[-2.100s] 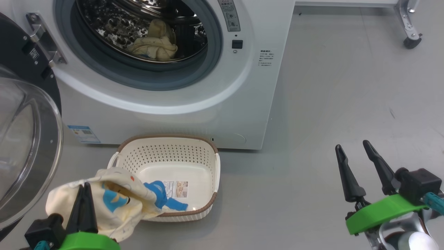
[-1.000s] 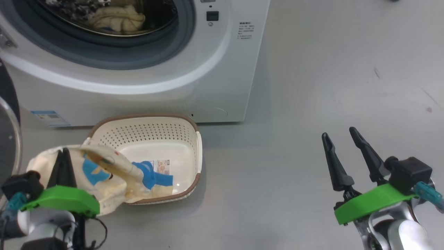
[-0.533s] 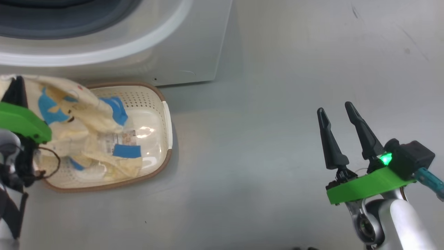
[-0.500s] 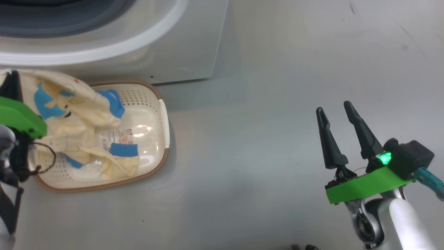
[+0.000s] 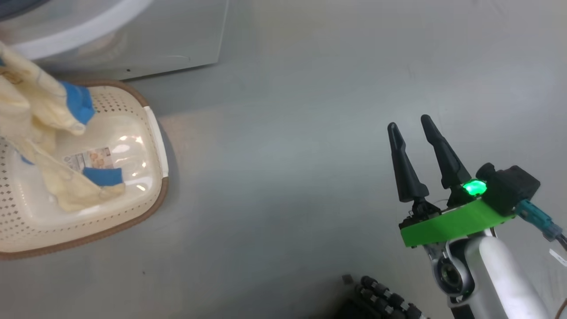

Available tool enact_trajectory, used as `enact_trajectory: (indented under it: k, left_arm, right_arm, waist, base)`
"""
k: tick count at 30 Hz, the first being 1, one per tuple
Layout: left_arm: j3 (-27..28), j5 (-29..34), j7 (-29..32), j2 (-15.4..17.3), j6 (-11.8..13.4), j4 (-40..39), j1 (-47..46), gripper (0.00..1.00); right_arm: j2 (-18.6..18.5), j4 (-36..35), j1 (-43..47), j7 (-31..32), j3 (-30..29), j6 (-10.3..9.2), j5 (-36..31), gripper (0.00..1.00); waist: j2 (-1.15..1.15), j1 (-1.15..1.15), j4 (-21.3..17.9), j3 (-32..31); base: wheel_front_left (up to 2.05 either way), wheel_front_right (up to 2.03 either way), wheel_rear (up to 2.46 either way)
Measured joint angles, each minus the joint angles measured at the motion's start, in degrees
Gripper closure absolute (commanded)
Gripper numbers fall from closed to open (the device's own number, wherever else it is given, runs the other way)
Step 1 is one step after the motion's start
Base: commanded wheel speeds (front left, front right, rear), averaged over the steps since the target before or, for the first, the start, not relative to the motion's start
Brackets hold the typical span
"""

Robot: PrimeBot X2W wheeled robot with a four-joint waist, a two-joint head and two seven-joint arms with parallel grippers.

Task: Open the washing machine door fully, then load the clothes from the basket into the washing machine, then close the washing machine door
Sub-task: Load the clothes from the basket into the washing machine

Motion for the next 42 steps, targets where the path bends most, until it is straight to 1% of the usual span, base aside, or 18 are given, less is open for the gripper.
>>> enact_trajectory:
  k: [5,11,15,17,20,22,25,28,29,32,34,36,40,42]
  left_arm:
    - [0.2,0.7,3.7,3.8,0.1,0.4,-6.0,1.0]
    - [0.5,1.8,7.5,8.4,0.0,1.0,-12.2,1.0]
    - [1.4,1.7,7.2,10.5,0.0,1.5,-15.8,1.0]
    - [1.5,2.7,5.6,11.3,-0.1,2.1,-17.3,1.0]
    - [1.8,3.6,1.5,11.8,-0.5,3.6,-20.2,1.0]
    - [1.8,5.2,-1.5,11.9,-0.3,5.1,-22.4,1.0]
    - [1.5,5.9,-5.7,12.0,-0.8,6.3,-25.3,1.0]
    - [1.5,6.6,-11.6,11.3,-0.9,8.1,-29.3,1.0]
    - [1.5,6.6,-11.6,11.3,-0.9,8.1,-29.3,1.0]
    - [1.4,7.8,-17.8,10.9,-1.0,10.1,-32.6,1.0]
    - [0.4,9.7,-23.3,10.8,-1.4,11.4,-35.3,1.0]
    - [-0.3,10.2,-23.4,10.5,-1.7,13.7,-36.0,1.0]
    - [-1.4,10.1,-20.8,10.2,-3.0,16.7,-36.1,1.0]
    - [-1.7,10.2,-19.8,10.1,-3.1,17.5,-36.4,1.0]
  right_arm:
    - [0.0,0.1,-0.7,-0.3,1.6,0.0,1.7,0.0]
    - [0.0,-1.8,-1.7,-0.3,2.0,0.0,3.3,0.0]
    - [0.0,-2.9,-1.8,-0.3,2.1,0.0,4.7,0.0]
    - [0.0,-3.3,-2.0,-0.3,2.3,0.0,5.1,0.0]
    - [0.0,-3.6,-2.9,-0.4,2.9,0.0,5.3,0.0]
    - [0.0,-3.7,-3.3,-0.4,3.3,0.0,5.3,0.0]
    - [0.0,-3.9,-3.6,-0.4,3.4,0.0,5.6,0.0]
    - [0.0,-4.0,-3.6,-0.4,3.4,0.0,5.7,0.0]
    - [0.0,-4.0,-3.6,-0.4,3.4,0.0,5.7,0.0]
    - [0.0,-4.3,-3.6,-0.4,3.2,0.0,5.7,0.0]
    - [0.1,-4.6,-3.6,-0.4,2.8,0.0,5.7,0.0]
    - [0.1,-4.6,-3.6,-0.4,2.6,0.0,5.7,0.0]
    - [0.1,-4.6,-3.6,-0.4,2.6,0.0,5.7,0.0]
    - [0.1,-4.6,-3.6,-0.4,2.6,0.0,5.7,0.0]
  waist:
    - [0.0,0.0,-2.3,2.9]
    - [0.0,0.0,-5.1,7.3]
    - [0.0,0.0,-6.8,10.6]
    - [0.0,0.0,-7.6,12.0]
    - [0.0,0.0,-8.7,13.7]
    - [0.0,0.0,-9.4,14.5]
    - [0.0,-0.01,-10.1,15.4]
    - [0.0,0.0,-10.3,16.5]
    - [0.0,0.0,-10.3,16.5]
    - [0.0,-0.01,-10.1,17.2]
    - [0.0,0.0,-9.8,17.6]
    - [0.0,-0.01,-9.5,17.8]
    - [0.01,-0.01,-9.1,17.7]
    - [0.01,-0.01,-8.9,17.6]
  base:
    - [0.0,0.0,0.0]
    - [0.0,0.0,0.0]
    - [0.0,0.0,0.0]
    - [0.0,0.0,0.0]
    - [0.0,0.0,0.0]
    - [0.0,0.0,0.0]
    - [0.0,0.0,0.0]
    - [0.0,0.0,0.0]
    - [0.0,0.0,0.0]
    - [0.0,0.0,0.0]
    - [0.0,0.0,0.0]
    - [0.0,0.0,0.0]
    - [0.0,0.0,0.0]
    - [0.0,0.0,0.0]
